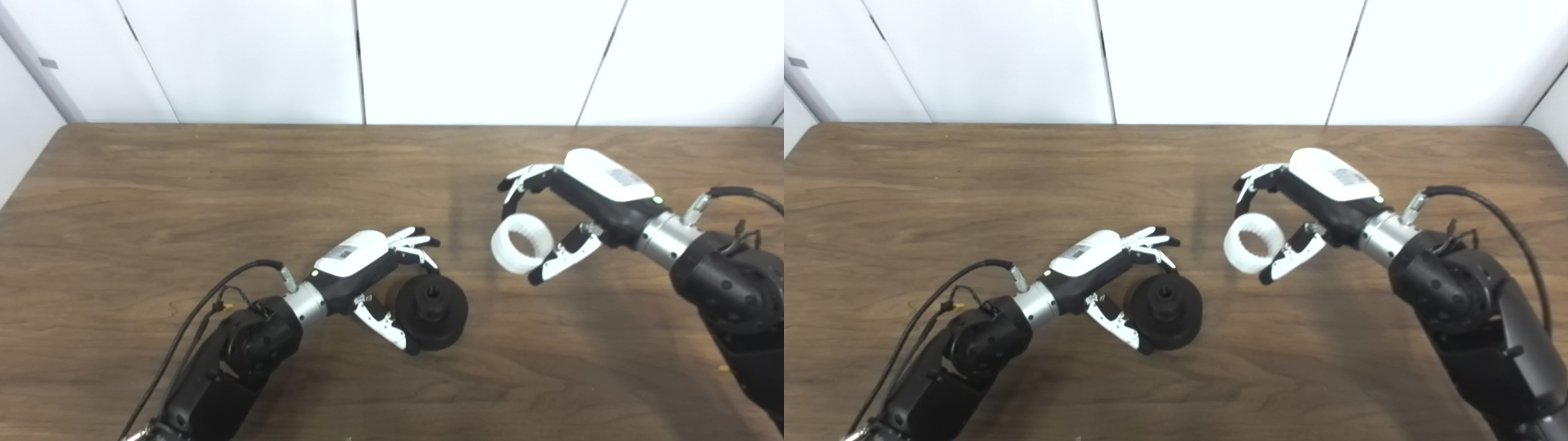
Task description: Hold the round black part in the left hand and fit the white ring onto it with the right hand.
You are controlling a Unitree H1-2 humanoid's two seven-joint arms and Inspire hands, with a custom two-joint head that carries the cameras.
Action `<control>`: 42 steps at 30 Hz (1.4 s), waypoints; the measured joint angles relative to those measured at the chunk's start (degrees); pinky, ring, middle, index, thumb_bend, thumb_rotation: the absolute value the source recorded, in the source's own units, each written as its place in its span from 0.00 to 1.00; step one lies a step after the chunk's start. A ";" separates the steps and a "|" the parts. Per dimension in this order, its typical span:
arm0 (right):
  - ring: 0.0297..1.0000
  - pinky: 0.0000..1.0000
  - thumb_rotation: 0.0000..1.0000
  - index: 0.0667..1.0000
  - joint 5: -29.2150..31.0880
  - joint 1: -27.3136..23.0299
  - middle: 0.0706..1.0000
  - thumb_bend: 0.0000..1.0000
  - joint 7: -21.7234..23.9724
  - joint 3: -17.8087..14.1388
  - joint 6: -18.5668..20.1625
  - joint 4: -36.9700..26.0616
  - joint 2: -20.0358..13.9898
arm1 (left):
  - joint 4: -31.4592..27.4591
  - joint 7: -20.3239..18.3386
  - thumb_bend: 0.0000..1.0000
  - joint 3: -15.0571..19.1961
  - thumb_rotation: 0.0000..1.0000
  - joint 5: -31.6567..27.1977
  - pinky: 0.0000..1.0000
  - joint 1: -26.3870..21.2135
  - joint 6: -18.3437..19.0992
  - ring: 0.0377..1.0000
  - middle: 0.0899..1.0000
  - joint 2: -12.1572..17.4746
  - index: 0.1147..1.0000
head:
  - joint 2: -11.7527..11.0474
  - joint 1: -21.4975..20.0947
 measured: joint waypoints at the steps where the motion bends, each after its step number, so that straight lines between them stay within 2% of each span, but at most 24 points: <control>1: 0.80 0.72 0.14 0.44 -0.14 0.01 0.77 0.52 0.06 0.21 0.05 -0.07 0.60 | 0.00 0.00 0.52 -0.01 0.07 0.00 0.90 0.00 0.00 1.00 0.93 0.01 0.42 | -0.17 -0.17; 9: 0.80 0.70 0.15 0.44 -2.37 -0.28 0.78 0.52 1.94 3.51 0.31 -1.47 5.01 | 0.00 -0.03 0.52 -0.30 0.07 -0.10 0.92 -0.01 0.64 1.00 0.93 -0.25 0.42 | -0.18 -0.18; 26: 0.80 0.73 0.14 0.44 -3.93 -0.67 0.77 0.52 3.51 5.11 0.59 -1.52 8.14 | -0.04 0.99 0.52 -0.60 0.07 0.45 0.87 -0.18 0.65 0.98 0.92 -0.52 0.42 | 0.18 0.00; 42: 0.78 0.72 0.14 0.44 -4.52 -0.27 0.76 0.52 3.51 6.44 0.45 -1.24 9.32 | -0.03 1.18 0.52 -0.73 0.07 0.55 0.89 -0.19 0.54 0.98 0.92 -0.48 0.42 | 0.70 0.26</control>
